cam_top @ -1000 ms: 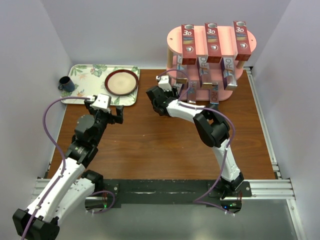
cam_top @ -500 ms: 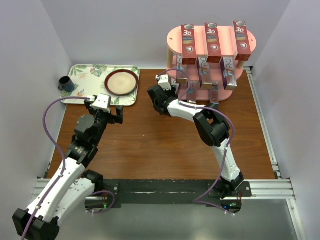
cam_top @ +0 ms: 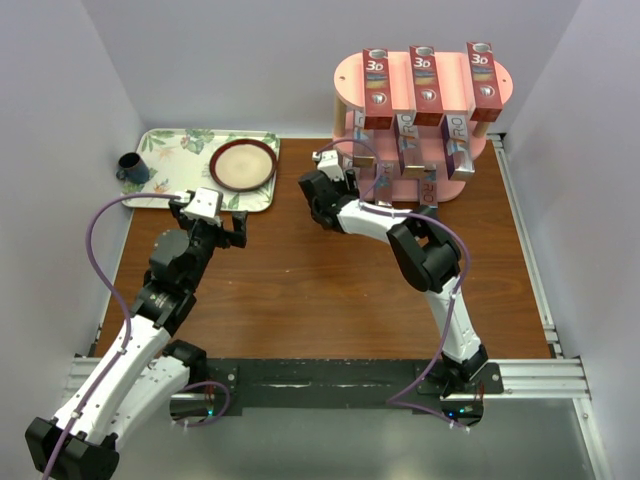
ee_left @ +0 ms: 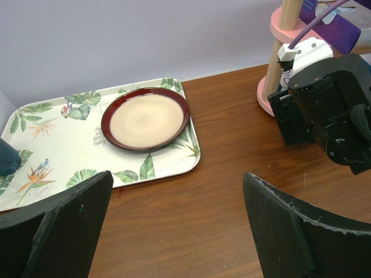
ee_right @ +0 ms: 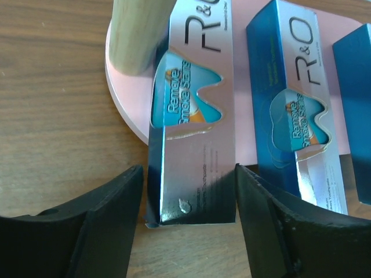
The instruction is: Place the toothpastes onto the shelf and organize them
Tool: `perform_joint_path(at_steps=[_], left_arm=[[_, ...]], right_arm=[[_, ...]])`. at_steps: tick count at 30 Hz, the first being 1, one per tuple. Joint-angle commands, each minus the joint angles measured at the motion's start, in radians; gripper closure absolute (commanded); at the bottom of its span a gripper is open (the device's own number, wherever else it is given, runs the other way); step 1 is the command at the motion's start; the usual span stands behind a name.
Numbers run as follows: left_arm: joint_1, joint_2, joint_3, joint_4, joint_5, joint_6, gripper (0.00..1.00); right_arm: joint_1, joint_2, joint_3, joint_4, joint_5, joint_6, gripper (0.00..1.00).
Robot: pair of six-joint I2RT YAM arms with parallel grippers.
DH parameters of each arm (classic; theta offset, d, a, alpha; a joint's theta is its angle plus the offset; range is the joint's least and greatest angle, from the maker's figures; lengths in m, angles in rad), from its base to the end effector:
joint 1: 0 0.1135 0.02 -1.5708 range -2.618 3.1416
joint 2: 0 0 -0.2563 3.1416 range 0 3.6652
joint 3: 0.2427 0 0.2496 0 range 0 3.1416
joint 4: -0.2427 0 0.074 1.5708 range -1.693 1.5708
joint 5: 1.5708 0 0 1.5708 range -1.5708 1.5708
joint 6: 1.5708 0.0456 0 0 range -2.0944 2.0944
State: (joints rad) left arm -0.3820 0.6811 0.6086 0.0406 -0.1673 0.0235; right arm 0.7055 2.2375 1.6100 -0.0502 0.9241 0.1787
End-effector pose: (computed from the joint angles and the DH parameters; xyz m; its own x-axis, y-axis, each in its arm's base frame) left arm 0.1752 -0.0622 0.3134 -0.0246 0.0349 -0.9991 0.2138 0.9765 0.0288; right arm 0.3958 0.2893 0.1576 -0.4550 -0.2469 -0.8556 0.1661 0.9204 -0.3540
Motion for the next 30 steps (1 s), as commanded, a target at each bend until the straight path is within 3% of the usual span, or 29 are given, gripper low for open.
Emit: perform_joint_path(at_steps=[1,21,30], left_arm=[[-0.005,-0.005,-0.004,0.025,0.008,0.026,0.0],[-0.005,-0.005,-0.004,0.025,0.011,0.027,0.0],[-0.005,-0.006,-0.006,0.024,0.017,0.032,0.0]], right_arm=[[-0.003,-0.036,-0.022,0.038,0.01,-0.007,0.29],[-0.003,-0.104,-0.111,0.046,0.033,-0.015,0.28],[0.041,-0.209,-0.177,0.064,-0.065,-0.031,0.11]])
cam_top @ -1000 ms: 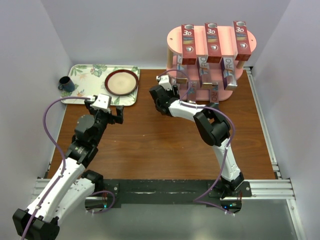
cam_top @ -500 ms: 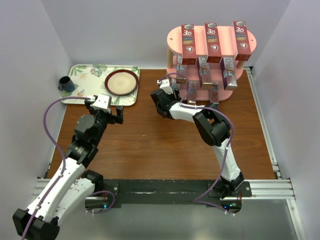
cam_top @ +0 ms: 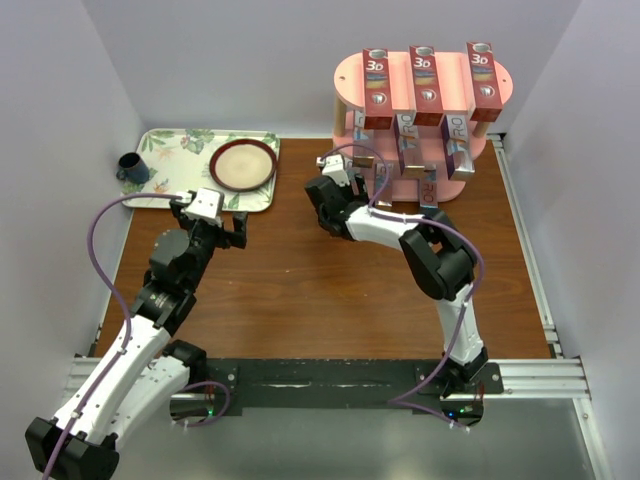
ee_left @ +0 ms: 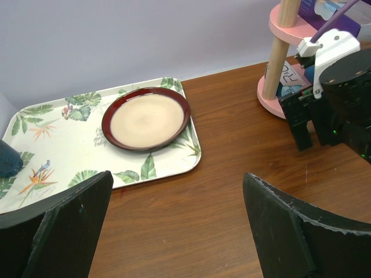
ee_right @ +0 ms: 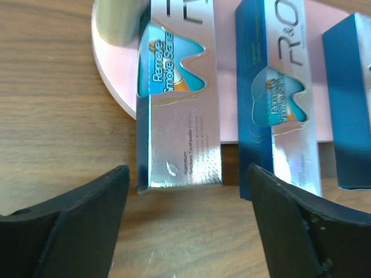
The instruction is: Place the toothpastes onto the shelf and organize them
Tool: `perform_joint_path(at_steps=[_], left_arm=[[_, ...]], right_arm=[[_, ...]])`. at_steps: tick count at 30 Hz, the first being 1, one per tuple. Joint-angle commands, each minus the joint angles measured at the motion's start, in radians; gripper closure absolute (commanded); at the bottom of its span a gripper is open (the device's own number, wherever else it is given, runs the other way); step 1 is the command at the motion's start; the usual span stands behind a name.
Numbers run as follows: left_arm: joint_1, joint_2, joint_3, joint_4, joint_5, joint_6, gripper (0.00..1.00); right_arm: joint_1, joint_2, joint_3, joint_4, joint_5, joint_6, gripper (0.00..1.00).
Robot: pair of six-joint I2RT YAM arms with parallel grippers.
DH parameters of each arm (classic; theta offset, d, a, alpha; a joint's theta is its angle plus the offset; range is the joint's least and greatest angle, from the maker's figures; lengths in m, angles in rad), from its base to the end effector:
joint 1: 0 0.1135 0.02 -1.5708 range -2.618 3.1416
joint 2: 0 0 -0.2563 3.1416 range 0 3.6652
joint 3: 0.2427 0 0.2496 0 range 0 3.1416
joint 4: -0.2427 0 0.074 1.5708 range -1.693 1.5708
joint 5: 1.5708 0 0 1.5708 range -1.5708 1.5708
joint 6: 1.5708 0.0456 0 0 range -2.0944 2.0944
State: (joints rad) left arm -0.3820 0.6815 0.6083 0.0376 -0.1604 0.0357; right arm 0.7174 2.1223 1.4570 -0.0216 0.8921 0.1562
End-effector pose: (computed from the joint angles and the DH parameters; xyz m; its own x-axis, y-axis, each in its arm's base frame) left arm 0.1752 -0.0625 0.3128 -0.0252 0.0481 -0.9985 0.2209 0.9744 0.0414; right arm 0.3709 0.2765 0.1644 -0.4657 -0.2767 -0.8406 0.1146 0.9230 -0.3673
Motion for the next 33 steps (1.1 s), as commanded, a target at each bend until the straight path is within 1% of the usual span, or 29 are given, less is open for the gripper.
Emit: perform_joint_path(at_steps=[1,4,8,11,14,17,18,20,22,27,28,30,31,32,33], left_arm=[[-0.005,-0.008,-0.005,0.027,0.012,0.02,0.0],[-0.005,-0.011,-0.005,0.027,0.012,0.021,0.0],[-0.005,-0.022,-0.01,0.028,0.01,0.021,0.0],[-0.005,-0.04,-0.015,0.031,0.004,0.021,0.0],[-0.005,-0.071,-0.033,0.045,-0.001,0.01,0.0],[-0.005,-0.095,-0.025,0.025,0.004,-0.008,0.0],[-0.005,-0.105,-0.018,0.01,0.001,-0.014,0.0],[-0.005,-0.115,0.014,-0.036,-0.002,-0.028,0.0],[-0.005,-0.134,0.039,-0.135,-0.014,-0.065,0.0],[-0.005,-0.223,0.093,-0.289,-0.018,-0.108,0.0],[-0.005,-0.24,0.097,-0.307,-0.018,-0.121,0.0],[-0.005,-0.29,0.114,-0.359,-0.019,-0.129,0.0],[-0.005,-0.306,0.122,-0.379,-0.024,-0.137,0.0],[-0.005,-0.335,0.139,-0.401,-0.03,-0.137,0.0],[-0.005,-0.348,0.148,-0.433,-0.034,-0.14,0.0]], right_arm=[[0.034,-0.107,-0.039,0.032,-0.053,-0.006,0.09],[0.056,-0.154,-0.061,-0.012,-0.105,-0.006,0.05],[0.109,-0.235,-0.093,-0.104,-0.168,-0.007,0.03],[0.146,-0.295,-0.155,-0.142,-0.223,0.012,0.02],[0.162,-0.395,-0.224,-0.196,-0.28,0.049,0.01],[0.162,-0.508,-0.297,-0.236,-0.297,0.08,0.01],[0.162,-0.572,-0.334,-0.245,-0.298,0.085,0.01],[0.16,-0.634,-0.392,-0.267,-0.295,0.083,0.01],[0.159,-0.727,-0.426,-0.288,-0.272,0.082,0.01],[0.128,-0.913,-0.53,-0.353,-0.205,0.108,0.01],[0.105,-0.98,-0.543,-0.376,-0.187,0.112,0.01],[0.07,-1.05,-0.578,-0.4,-0.177,0.131,0.01],[0.019,-1.082,-0.587,-0.425,-0.182,0.138,0.01],[-0.007,-1.151,-0.604,-0.439,-0.188,0.15,0.01],[-0.034,-1.186,-0.612,-0.454,-0.186,0.155,0.01]])
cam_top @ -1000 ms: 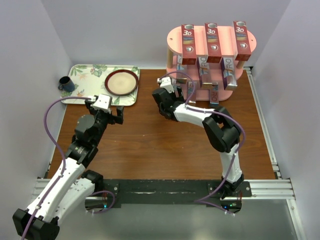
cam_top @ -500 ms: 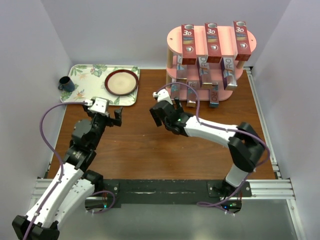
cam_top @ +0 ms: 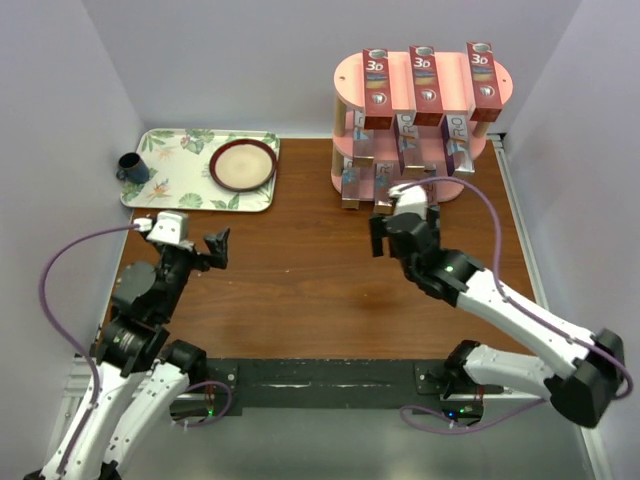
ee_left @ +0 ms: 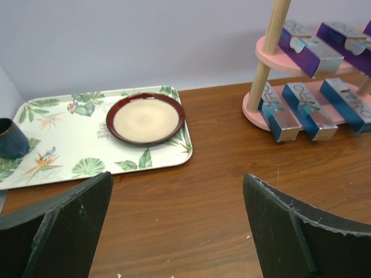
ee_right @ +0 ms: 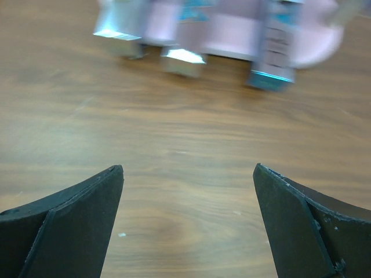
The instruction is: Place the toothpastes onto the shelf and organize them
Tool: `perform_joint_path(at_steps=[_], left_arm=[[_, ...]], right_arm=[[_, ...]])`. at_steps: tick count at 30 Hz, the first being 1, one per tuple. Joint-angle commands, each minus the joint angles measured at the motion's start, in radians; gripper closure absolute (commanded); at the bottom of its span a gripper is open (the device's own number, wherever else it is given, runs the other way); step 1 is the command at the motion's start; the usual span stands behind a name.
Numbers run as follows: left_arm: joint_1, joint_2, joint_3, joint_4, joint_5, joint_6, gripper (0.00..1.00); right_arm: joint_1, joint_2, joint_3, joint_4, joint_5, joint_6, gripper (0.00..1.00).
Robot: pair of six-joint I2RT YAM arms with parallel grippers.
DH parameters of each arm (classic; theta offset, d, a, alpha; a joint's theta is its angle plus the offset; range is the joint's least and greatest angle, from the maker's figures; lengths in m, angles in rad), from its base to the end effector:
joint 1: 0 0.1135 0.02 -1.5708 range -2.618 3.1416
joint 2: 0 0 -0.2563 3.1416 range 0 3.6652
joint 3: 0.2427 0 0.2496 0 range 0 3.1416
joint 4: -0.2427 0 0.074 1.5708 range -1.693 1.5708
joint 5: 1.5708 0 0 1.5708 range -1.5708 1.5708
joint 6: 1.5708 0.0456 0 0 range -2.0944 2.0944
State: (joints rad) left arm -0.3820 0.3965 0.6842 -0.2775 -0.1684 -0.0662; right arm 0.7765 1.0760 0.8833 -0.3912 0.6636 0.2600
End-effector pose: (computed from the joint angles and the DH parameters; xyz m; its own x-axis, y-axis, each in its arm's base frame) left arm 0.1122 -0.0368 0.3400 -0.0046 -0.0684 -0.9976 0.2122 0.9749 -0.0678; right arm 0.1904 0.1477 0.2909 -0.4277 -0.1363 -0.8936 -0.0781 0.9904 -0.1137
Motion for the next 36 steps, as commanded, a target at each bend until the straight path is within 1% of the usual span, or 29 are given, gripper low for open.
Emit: perform_joint_path(at_steps=[1,2,5,8,9,14,18,22,29,36], left_arm=[[-0.005,-0.079,0.087,-0.133,-0.032,-0.043,0.0],[-0.005,-0.093,0.095,-0.147,-0.039,-0.046,0.0],[-0.005,-0.155,0.123,-0.184,-0.066,-0.041,0.0],[-0.005,-0.205,0.152,-0.218,-0.092,-0.031,0.0],[-0.005,-0.217,0.156,-0.232,-0.101,-0.026,0.0],[-0.005,-0.295,0.186,-0.259,-0.169,-0.02,0.0],[-0.005,-0.341,0.176,-0.247,-0.181,-0.017,0.0],[-0.005,-0.366,0.16,-0.229,-0.19,-0.026,0.0],[-0.005,-0.392,0.129,-0.175,-0.249,-0.032,0.0],[-0.005,-0.39,0.098,-0.154,-0.264,-0.049,0.0]], right_arm=[[-0.136,-0.171,-0.046,-0.109,0.053,0.051,0.01],[-0.15,-0.241,-0.058,-0.12,0.068,0.051,0.01],[-0.164,-0.361,-0.064,-0.164,0.14,0.051,0.01],[-0.164,-0.448,-0.072,-0.198,0.189,0.05,0.01],[-0.164,-0.506,-0.072,-0.205,0.197,0.048,0.01],[-0.164,-0.663,-0.064,-0.238,0.237,-0.004,0.01],[-0.164,-0.767,-0.069,-0.238,0.252,-0.067,0.01],[-0.164,-0.887,-0.104,-0.215,0.261,-0.085,0.01],[-0.164,-1.01,-0.175,-0.153,0.266,-0.107,0.01],[-0.164,-1.033,-0.19,-0.146,0.263,-0.108,0.01]])
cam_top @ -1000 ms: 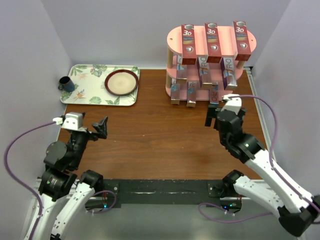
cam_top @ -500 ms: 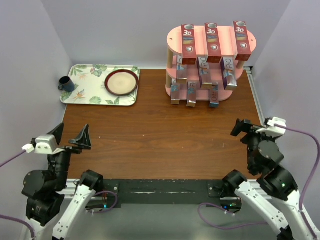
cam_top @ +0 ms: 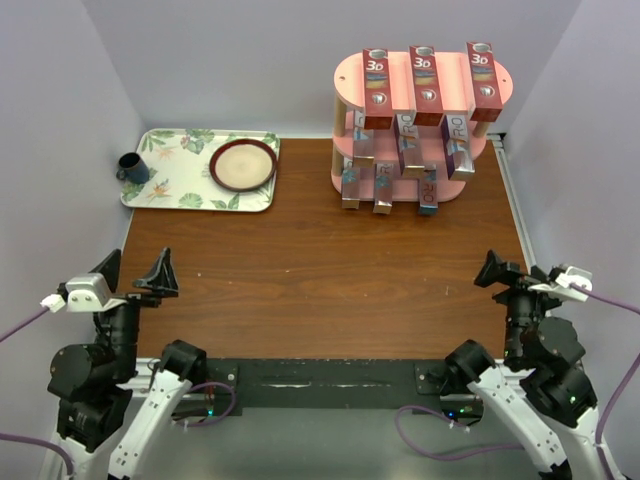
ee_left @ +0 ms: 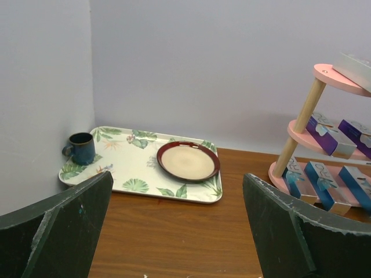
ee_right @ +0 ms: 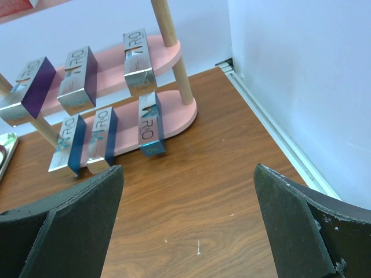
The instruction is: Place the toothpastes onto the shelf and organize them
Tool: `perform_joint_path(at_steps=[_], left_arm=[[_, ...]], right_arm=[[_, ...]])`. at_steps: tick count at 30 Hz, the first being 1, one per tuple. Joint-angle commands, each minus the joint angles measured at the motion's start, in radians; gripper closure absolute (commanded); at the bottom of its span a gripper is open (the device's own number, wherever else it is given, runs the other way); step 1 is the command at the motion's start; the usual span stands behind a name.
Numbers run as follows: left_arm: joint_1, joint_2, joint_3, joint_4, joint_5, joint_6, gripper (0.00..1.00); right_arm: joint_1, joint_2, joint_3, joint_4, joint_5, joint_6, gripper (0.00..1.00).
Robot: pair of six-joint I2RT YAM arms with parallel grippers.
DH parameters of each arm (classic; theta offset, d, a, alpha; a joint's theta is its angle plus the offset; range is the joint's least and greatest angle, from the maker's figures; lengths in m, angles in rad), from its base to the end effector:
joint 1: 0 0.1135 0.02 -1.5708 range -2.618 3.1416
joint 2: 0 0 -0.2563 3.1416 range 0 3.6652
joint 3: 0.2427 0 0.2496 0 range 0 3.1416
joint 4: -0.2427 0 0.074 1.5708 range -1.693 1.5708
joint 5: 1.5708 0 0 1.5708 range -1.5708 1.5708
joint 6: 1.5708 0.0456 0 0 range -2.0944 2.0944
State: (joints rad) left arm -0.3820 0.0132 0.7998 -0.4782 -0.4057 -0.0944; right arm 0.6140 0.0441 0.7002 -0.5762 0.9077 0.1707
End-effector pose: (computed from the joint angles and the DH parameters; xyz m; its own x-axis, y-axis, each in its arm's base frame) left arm 0.0093 0.0157 0.3660 0.2810 -0.2062 -0.9373 0.0202 0.9777 -0.2091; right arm 0.0379 -0.0172 0.3283 0.1131 0.2077 -0.9716 0.2722 0.9340 0.2313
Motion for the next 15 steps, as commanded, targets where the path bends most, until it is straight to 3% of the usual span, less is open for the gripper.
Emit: perform_joint_path(at_steps=[1,15], left_arm=[[-0.005,-0.007,-0.02,0.047,-0.025,-0.022,0.0],[-0.005,0.002,-0.033,0.087,-0.024,-0.018,0.0]], right_arm=[[-0.002,0.002,-0.01,0.041,0.016,-0.017,0.01],[-0.002,0.013,-0.014,0.044,0.01,-0.02,0.01]])
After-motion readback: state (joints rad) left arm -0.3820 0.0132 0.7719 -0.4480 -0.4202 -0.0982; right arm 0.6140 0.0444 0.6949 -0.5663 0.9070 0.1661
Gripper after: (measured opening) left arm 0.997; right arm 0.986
